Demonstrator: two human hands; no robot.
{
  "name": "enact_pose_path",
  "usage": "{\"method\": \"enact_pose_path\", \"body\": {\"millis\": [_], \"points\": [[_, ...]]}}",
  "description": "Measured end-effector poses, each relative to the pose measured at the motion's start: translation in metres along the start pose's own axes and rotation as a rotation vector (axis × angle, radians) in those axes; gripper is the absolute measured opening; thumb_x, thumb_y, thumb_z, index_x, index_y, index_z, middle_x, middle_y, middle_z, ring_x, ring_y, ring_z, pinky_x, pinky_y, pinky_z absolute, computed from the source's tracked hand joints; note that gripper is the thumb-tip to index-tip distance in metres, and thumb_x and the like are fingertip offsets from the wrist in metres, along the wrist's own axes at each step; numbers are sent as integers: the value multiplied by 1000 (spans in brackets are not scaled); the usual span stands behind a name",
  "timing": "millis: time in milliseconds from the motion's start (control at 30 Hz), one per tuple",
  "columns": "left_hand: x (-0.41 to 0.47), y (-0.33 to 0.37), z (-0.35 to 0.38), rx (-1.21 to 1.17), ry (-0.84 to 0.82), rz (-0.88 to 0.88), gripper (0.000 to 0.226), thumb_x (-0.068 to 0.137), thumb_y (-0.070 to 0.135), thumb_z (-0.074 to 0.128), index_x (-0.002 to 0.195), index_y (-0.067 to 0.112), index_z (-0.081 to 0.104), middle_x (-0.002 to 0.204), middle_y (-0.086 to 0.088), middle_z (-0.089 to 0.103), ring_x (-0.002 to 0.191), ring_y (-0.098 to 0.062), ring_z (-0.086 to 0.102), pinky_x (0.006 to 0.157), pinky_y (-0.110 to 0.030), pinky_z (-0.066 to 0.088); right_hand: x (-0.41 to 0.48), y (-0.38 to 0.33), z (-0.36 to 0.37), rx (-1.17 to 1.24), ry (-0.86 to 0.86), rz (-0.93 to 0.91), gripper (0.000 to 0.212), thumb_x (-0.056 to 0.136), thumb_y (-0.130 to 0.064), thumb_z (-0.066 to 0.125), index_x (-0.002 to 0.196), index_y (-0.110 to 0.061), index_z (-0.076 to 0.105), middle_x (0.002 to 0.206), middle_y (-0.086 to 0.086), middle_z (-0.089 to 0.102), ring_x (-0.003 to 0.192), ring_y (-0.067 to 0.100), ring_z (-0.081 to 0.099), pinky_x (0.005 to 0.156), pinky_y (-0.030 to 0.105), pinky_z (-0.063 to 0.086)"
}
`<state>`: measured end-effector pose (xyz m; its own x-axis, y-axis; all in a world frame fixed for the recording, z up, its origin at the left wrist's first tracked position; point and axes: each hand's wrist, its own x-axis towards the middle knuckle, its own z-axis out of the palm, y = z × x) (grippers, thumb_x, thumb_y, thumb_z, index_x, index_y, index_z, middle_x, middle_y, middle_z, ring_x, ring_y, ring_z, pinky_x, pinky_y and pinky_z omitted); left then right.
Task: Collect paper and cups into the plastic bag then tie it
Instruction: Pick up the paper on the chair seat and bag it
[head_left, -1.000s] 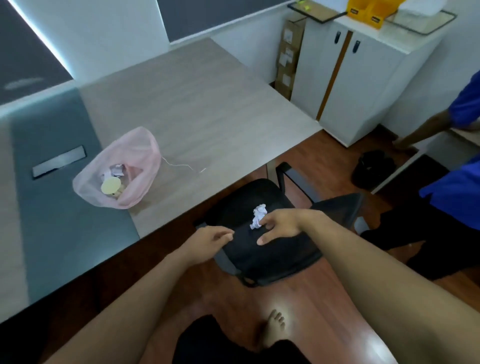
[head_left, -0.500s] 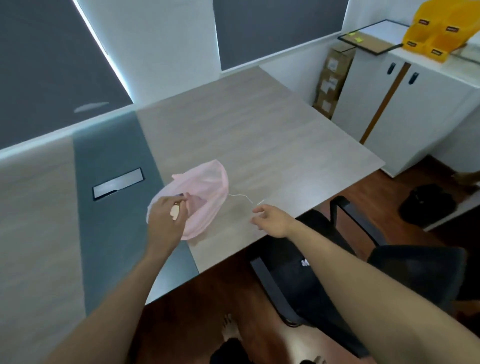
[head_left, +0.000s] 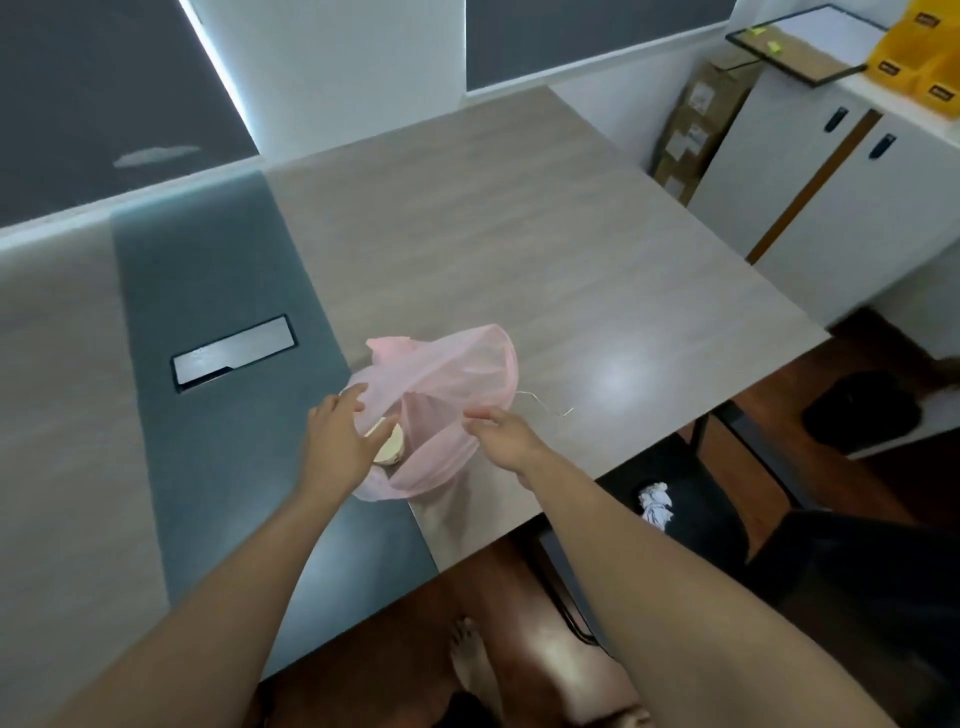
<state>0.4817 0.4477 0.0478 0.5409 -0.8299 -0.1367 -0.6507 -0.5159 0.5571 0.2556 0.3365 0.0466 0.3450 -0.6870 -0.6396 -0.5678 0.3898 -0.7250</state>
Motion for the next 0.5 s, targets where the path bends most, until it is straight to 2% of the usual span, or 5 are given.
{"method": "enact_pose_path", "body": {"millis": [100, 167, 233, 333, 500], "points": [[11, -3, 6, 26, 5, 71, 24, 102, 34, 63, 107, 16, 77, 101, -7, 74, 99, -32, 65, 80, -36, 46, 9, 0, 7, 54, 20, 15, 52, 109, -30, 61, 158, -12, 56, 161, 4, 55, 149, 27, 51, 125, 41, 41], [15, 0, 8, -62, -42, -18, 30, 104, 28, 53, 88, 10, 70, 83, -6, 69, 82, -32, 63, 65, -34, 40, 17, 6, 7, 137, 144, 23, 39, 109, -24, 59, 141, -5, 70, 141, 14, 71, 131, 34, 64, 108, 41, 52], [16, 6, 7, -319, -89, -185, 25, 105, 26, 52, 93, 12, 70, 87, -6, 72, 82, -30, 64, 67, -33, 44, 16, 9, 2, 268, 261, 44, 29, 107, -24, 61, 116, -4, 80, 111, 16, 78, 107, 36, 72, 80, 34, 56], [14, 22, 10, -669, -170, -351, 31, 104, 34, 52, 106, 15, 77, 99, -6, 81, 94, -27, 71, 81, -36, 53, 5, 12, -24, 422, 373, 57, 24, 103, -29, 68, 96, -10, 80, 102, 14, 80, 94, 27, 73, 78, 34, 53], [-3, 68, 26, -1019, -343, -391, 53, 97, 60, 68, 126, 17, 78, 119, -9, 81, 112, -29, 78, 104, -48, 58, -39, 14, -96, 507, 671, 3, 25, 104, -28, 59, 113, -14, 77, 104, -5, 70, 96, 15, 64, 77, 33, 50]]}}
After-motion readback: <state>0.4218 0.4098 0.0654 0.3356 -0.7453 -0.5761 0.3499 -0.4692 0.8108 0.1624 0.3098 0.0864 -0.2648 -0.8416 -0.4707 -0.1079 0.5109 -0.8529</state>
